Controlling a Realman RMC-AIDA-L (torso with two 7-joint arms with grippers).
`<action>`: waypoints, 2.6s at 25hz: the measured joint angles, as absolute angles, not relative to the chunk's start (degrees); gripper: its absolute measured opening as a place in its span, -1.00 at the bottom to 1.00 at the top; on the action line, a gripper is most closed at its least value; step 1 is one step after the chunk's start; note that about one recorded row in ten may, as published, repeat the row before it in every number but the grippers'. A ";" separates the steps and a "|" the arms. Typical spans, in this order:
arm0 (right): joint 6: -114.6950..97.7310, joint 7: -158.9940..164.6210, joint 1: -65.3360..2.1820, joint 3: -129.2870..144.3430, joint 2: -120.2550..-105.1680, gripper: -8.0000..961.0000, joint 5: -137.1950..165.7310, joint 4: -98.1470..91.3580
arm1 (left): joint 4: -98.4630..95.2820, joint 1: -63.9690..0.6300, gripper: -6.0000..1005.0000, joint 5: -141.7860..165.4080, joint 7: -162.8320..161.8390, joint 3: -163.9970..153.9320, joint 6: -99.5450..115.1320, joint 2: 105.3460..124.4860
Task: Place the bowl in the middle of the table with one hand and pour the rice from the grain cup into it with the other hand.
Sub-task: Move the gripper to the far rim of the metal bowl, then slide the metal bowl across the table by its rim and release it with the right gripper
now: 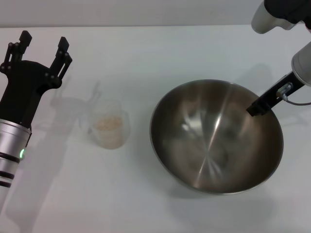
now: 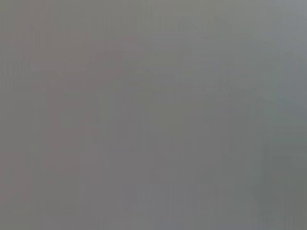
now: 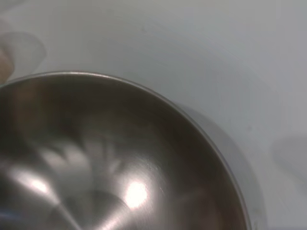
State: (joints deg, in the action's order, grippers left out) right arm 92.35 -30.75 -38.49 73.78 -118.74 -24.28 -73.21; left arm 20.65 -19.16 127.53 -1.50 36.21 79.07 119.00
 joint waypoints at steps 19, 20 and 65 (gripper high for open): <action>91.65 -31.38 -38.11 69.42 -118.74 -0.91 -26.61 -80.45 | 20.66 -18.77 0.49 127.53 -1.76 36.13 79.37 119.05; 91.69 -31.38 -38.13 69.37 -118.74 -0.91 -26.74 -80.91 | 20.66 -18.75 0.49 127.53 -1.69 36.14 79.39 119.05; 86.45 -32.53 -39.23 70.75 -119.06 -0.90 -34.90 -69.70 | 20.75 -18.36 0.45 127.97 -1.93 35.52 80.55 119.09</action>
